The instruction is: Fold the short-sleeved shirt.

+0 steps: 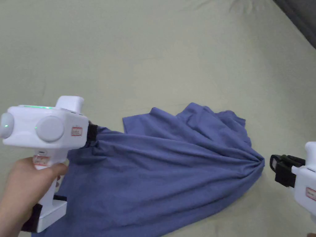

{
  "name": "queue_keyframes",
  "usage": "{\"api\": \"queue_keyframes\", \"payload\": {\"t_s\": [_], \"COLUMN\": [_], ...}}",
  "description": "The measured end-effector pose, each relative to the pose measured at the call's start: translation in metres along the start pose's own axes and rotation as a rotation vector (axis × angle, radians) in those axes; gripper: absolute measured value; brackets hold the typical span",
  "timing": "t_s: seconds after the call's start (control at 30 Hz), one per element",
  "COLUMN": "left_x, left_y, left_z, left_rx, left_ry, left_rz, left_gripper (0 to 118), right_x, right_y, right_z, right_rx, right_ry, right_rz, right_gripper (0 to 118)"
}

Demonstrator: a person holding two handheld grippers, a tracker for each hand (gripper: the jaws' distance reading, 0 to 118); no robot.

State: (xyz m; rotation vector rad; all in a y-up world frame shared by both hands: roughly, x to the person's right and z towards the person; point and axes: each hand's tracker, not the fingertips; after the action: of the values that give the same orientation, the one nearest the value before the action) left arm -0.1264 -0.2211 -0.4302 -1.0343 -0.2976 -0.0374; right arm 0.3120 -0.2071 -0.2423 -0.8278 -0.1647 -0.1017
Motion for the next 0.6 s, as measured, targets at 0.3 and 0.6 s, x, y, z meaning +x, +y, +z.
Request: {"api": "queue_keyframes", "payload": {"t_s": [0.3, 0.6], "left_x": [-0.012, -0.008], "left_y": [-0.048, -0.085], "left_z": [0.117, 0.105], "left_rx": [0.238, 0.197], "left_ry": [-0.077, -0.087], "left_rz": [0.221, 0.331], "left_gripper": [2, 2], "right_x": [0.012, -0.017], "right_y": [-0.008, -0.01], "right_z": [-0.027, -0.057], "right_rx": [-0.211, -0.234], "right_ry": [0.281, 0.247], "right_rz": [-0.332, -0.363], "right_gripper": [115, 15]}}
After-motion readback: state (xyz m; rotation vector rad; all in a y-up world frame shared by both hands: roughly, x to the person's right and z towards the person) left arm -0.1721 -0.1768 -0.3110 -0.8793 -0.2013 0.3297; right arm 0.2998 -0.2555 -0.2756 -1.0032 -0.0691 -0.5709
